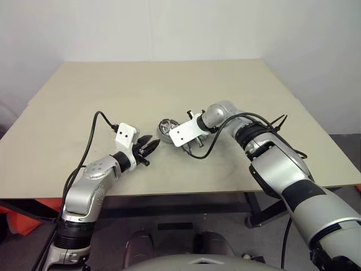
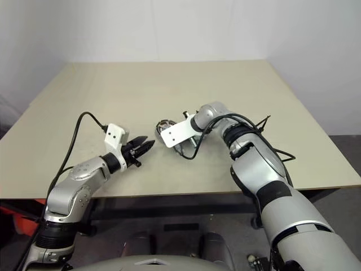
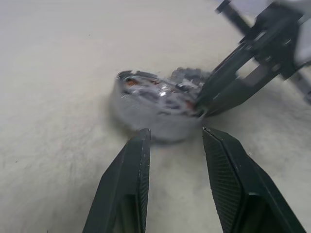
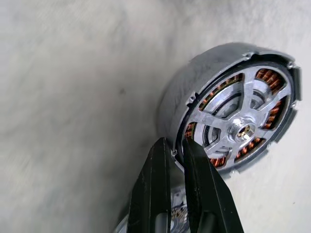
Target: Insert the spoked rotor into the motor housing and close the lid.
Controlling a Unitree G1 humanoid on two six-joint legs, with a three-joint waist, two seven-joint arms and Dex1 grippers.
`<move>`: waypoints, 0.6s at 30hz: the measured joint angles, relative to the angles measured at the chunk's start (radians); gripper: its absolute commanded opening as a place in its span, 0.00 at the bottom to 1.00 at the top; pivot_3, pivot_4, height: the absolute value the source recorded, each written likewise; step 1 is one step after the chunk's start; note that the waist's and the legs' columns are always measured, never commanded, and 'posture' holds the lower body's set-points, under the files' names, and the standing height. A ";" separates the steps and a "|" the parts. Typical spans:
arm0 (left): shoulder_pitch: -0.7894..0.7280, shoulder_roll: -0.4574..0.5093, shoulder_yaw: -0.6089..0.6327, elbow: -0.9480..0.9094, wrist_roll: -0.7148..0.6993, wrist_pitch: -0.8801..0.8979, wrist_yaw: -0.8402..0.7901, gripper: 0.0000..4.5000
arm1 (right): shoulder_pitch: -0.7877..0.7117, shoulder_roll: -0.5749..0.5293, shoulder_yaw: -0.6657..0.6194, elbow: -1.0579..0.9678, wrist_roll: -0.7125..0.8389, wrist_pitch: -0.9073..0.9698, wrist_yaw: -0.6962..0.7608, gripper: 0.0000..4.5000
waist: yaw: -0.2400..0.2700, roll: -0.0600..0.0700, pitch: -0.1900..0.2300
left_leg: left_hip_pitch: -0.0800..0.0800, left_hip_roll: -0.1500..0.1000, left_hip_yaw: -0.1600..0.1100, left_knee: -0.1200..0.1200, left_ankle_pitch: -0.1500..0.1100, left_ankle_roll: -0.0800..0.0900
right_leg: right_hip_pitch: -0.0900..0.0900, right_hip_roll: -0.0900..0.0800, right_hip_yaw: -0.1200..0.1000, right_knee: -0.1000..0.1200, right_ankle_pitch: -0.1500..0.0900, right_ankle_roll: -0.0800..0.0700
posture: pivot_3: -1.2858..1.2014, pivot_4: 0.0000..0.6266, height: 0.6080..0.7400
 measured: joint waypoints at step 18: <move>-0.017 0.011 -0.004 0.048 0.021 -0.035 0.003 0.39 | 0.061 -0.004 -0.036 -0.127 0.068 0.036 0.131 0.31 | -0.001 0.000 0.000 | 0.000 0.001 0.000 0.000 0.000 0.000 | -0.001 0.000 -0.002 0.001 -0.001 -0.002 | 0.52 0.00 1.00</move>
